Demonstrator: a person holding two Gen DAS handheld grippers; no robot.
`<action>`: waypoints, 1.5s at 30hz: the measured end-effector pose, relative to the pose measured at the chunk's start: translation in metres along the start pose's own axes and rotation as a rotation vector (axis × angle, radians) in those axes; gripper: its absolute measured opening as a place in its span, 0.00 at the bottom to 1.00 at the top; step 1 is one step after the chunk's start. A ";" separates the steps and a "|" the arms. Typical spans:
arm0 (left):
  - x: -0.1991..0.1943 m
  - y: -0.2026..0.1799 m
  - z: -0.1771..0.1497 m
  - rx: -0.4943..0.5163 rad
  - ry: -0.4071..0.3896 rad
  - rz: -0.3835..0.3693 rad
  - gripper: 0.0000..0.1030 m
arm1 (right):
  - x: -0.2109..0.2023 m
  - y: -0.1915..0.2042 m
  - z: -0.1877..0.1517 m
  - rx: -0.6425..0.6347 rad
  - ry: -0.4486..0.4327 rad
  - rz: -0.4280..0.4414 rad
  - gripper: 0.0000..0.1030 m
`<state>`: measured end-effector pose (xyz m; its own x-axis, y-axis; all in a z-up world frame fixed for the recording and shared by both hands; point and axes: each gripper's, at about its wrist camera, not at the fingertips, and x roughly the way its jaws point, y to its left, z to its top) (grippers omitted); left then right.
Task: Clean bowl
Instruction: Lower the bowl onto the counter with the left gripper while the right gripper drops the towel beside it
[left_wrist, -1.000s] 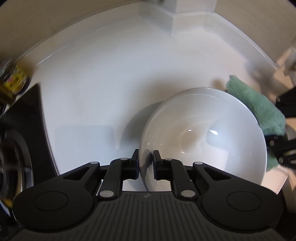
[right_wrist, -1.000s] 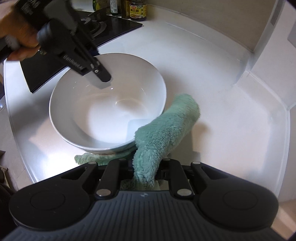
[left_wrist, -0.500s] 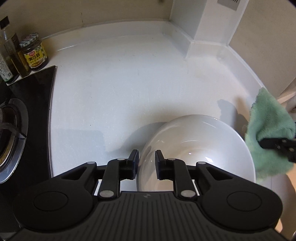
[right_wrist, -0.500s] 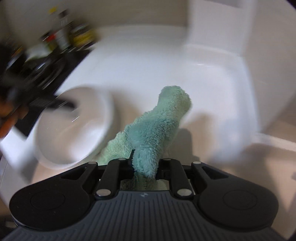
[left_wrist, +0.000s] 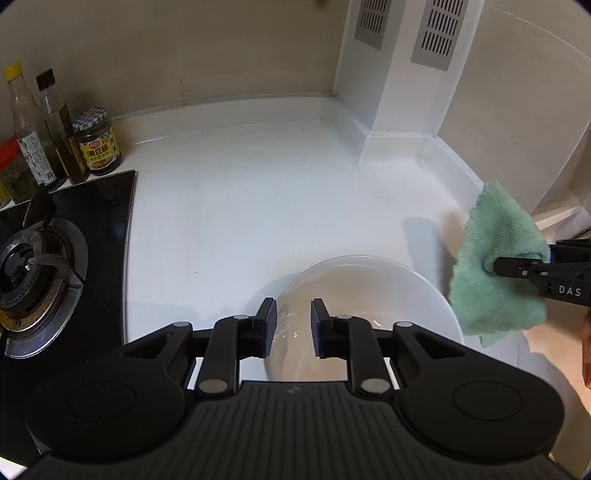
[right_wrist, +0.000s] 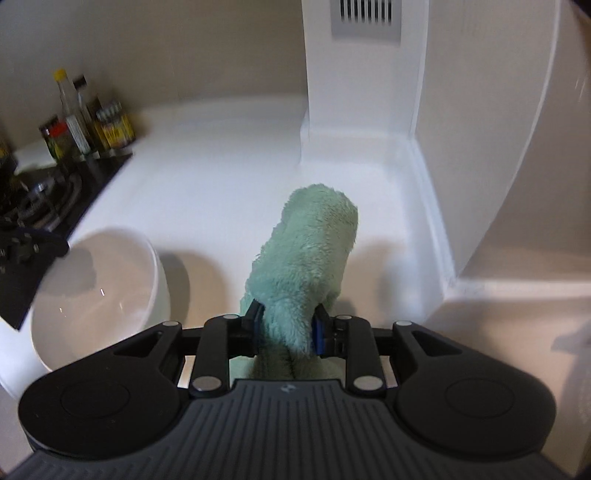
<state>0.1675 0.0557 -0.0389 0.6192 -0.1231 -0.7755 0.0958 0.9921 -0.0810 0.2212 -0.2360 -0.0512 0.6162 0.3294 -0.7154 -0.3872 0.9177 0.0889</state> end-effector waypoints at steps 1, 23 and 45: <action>-0.001 -0.002 -0.001 0.005 -0.002 0.002 0.22 | -0.001 0.000 0.002 0.006 -0.004 0.006 0.22; -0.020 -0.023 -0.034 0.014 -0.044 -0.002 0.22 | -0.016 0.012 -0.018 0.002 -0.080 -0.124 0.25; -0.037 -0.037 -0.048 0.026 -0.055 -0.004 0.22 | -0.042 0.028 -0.021 0.058 -0.137 -0.095 0.27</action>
<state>0.1041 0.0251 -0.0373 0.6608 -0.1293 -0.7393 0.1183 0.9907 -0.0675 0.1707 -0.2289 -0.0331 0.7375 0.2642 -0.6215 -0.2851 0.9561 0.0682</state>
